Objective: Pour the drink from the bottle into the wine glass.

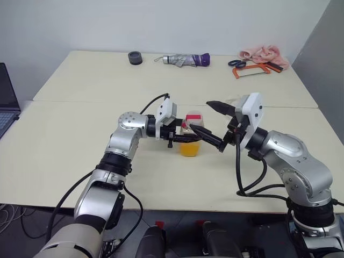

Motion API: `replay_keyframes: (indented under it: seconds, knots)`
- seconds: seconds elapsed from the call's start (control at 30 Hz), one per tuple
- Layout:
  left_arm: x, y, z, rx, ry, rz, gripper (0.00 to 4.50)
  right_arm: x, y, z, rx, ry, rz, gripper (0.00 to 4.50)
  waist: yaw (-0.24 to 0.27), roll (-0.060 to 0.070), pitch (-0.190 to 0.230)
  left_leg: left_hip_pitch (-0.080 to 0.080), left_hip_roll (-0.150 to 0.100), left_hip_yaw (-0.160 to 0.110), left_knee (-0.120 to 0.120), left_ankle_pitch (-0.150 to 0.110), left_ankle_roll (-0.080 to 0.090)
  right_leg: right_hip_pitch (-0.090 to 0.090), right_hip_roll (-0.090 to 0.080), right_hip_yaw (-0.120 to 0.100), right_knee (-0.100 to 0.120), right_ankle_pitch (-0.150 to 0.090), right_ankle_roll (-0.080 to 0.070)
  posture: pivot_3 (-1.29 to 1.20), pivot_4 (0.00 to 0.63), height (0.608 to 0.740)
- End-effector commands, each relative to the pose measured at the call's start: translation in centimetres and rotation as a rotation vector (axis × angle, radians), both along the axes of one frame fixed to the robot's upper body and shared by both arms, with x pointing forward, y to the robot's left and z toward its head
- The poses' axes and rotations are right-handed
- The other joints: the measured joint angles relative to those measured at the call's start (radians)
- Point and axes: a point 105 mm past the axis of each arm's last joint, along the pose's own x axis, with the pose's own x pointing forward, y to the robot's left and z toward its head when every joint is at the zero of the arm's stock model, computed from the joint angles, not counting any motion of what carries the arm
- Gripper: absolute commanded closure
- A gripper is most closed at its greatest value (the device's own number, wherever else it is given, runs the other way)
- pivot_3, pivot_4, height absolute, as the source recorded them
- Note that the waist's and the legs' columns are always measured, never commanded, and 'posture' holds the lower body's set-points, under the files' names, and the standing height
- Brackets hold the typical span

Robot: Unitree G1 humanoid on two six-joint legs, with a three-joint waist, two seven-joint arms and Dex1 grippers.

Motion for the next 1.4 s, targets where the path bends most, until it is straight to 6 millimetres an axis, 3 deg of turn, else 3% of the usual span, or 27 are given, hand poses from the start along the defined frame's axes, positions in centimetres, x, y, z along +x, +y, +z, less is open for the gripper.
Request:
replay_keyframes:
  seconds: [0.03, 0.43, 0.77, 1.37, 1.4]
  knots:
    - [0.1, 0.0, 1.8, -0.043, -0.059, -0.004, 2.74, -0.2, -0.4, 1.6, 0.041, -0.042, 0.000, 0.00, 0.000, 0.000, 0.000, 0.000, 0.000, 0.000, 0.000, 0.000, 0.000, 0.000, 0.000, 0.000, 0.000, 0.000, 0.000, 0.00, 0.150, 0.740]
    - [-0.2, -0.5, 1.6, -0.060, -0.049, -0.015, 2.74, 0.3, -0.4, 1.3, 0.024, 0.018, 0.022, 0.00, 0.000, 0.000, 0.000, 0.000, 0.000, 0.000, 0.000, 0.000, 0.000, 0.000, 0.000, 0.000, 0.000, 0.000, 0.000, 0.00, 0.150, 0.740]
    - [-0.2, -0.6, 1.6, -0.060, -0.049, -0.019, 2.74, 0.1, 0.7, 1.2, 0.024, 0.043, 0.107, 0.00, 0.000, 0.000, 0.000, 0.000, 0.000, 0.000, 0.000, 0.000, 0.000, 0.000, 0.000, 0.000, 0.000, 0.000, 0.000, 0.00, 0.150, 0.740]
    - [-0.2, -0.5, 1.6, -0.054, -0.051, -0.013, 2.74, 0.4, 1.7, 0.8, -0.040, -0.010, 0.115, 0.00, 0.000, 0.000, 0.000, 0.000, 0.000, 0.000, 0.000, 0.000, 0.000, 0.000, 0.000, 0.000, 0.000, 0.000, 0.000, 0.00, 0.150, 0.740]
    - [-0.2, -0.5, 1.6, -0.054, -0.052, -0.013, 2.74, 0.4, 1.7, 0.8, -0.041, -0.011, 0.116, 0.17, 0.000, 0.000, 0.000, 0.000, 0.000, 0.000, 0.000, 0.000, 0.000, 0.000, 0.000, 0.000, 0.000, 0.000, 0.000, 0.00, 0.150, 0.740]
